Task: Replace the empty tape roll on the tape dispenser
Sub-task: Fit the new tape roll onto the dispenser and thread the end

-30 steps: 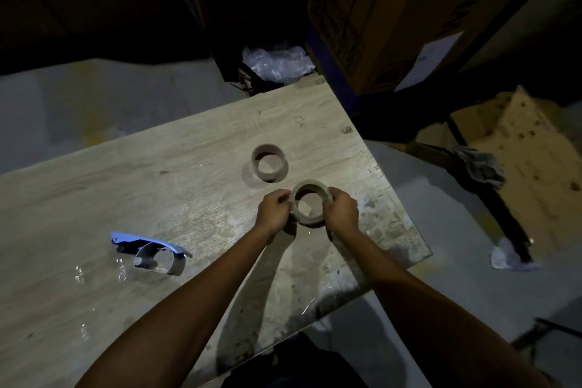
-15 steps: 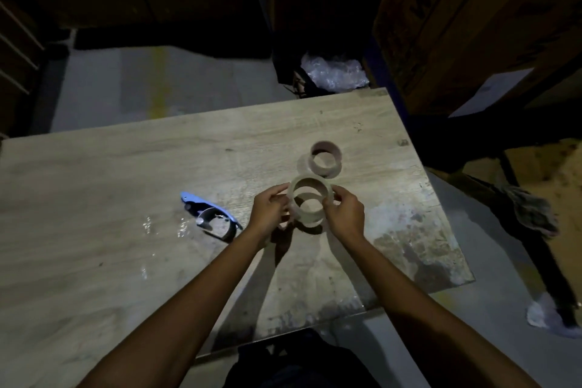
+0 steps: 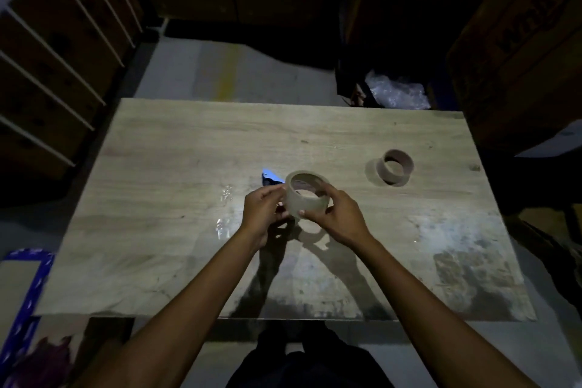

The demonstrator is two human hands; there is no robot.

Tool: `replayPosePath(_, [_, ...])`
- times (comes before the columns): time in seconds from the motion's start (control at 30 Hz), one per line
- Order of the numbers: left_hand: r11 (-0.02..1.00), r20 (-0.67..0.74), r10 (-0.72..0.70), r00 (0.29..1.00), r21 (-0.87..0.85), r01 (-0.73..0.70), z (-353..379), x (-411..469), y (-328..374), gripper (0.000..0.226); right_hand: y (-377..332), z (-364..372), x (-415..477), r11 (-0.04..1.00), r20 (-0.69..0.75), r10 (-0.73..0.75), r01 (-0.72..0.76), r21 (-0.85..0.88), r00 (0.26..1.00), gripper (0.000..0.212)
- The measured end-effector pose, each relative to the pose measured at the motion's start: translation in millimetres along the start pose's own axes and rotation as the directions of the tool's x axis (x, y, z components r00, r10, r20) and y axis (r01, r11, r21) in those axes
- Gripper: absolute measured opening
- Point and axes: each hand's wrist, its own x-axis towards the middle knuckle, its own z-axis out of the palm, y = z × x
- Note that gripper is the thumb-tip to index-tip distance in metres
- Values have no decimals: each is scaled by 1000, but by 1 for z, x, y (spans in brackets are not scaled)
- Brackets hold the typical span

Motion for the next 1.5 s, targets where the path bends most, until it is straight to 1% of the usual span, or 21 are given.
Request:
replayPosePath(0.03, [1000,-13,18,1000,2,-18,-7,-2,0,16,-5,7,0,1000,3,-1,1,-30,1000,63])
replayPosePath(0.1, [997,-39,74,997,23,-73,-20,-5,1,18,-14,20,-1,999,0,49,-49,-14,999,55])
replayPosePath(0.17, [987,-63,148,987,76,-143,-30,-9,2,21,-20,30,-1,993,8,99,-100,59,995,48])
replayPosePath(0.2, [970,-70,207,976,141,-196,-36,-11,3,22,-23,35,-2,987,20,115,-117,108,993,45])
replayPosePath(0.23, [932,-74,290,954,247,-265,-41,-14,3,23,-27,39,-2,979,32,132,-135,153,991,42])
replayPosePath(0.3, [779,-38,479,877,478,-405,-52,-20,0,24,-36,45,-3,963,52,153,-161,218,987,38])
replayPosePath(0.33, [705,-1,549,836,538,-462,-57,-22,-1,25,-41,47,-4,953,63,166,-176,246,984,37])
replayPosePath(0.43, [526,128,686,717,594,-609,-65,-26,-5,29,-56,50,-8,912,87,215,-232,338,973,38])
replayPosePath(0.5, [428,176,737,653,625,-652,-70,-26,-6,28,-63,52,-11,896,98,237,-256,362,967,38])
replayPosePath(0.57, [382,193,755,627,647,-660,-75,-24,-6,26,-68,54,-13,890,99,251,-270,368,963,35])
replayPosePath(0.67, [338,222,755,617,675,-655,-80,-23,-2,23,-71,57,-15,888,96,262,-279,365,960,37])
replayPosePath(0.77, [254,269,769,580,705,-663,-82,-26,0,18,-73,60,-17,888,82,269,-281,364,960,33])
replayPosePath(0.87, [183,292,786,545,732,-656,-83,-28,0,16,-75,63,-18,902,62,281,-286,323,958,40])
replayPosePath(0.93, [175,290,789,542,739,-651,-84,-27,-1,17,-75,65,-19,906,54,287,-290,309,956,42])
replayPosePath(1.1, [191,286,780,557,739,-647,-86,-25,-4,16,-76,68,-22,909,60,285,-289,300,957,36])
replayPosePath(1.2, [186,296,776,557,736,-651,-85,-24,-3,13,-76,69,-23,907,65,297,-303,293,953,36])
replayPosePath(1.3, [154,320,769,554,748,-646,-85,-23,-2,10,-75,69,-25,915,60,295,-300,269,954,41])
replayPosePath(1.43, [66,378,749,544,775,-629,-87,-25,-6,2,-69,75,-27,950,38,269,-271,155,962,46])
replayPosePath(1.5, [82,365,741,563,784,-615,-88,-25,-11,4,-64,81,-29,963,39,252,-254,86,967,53])
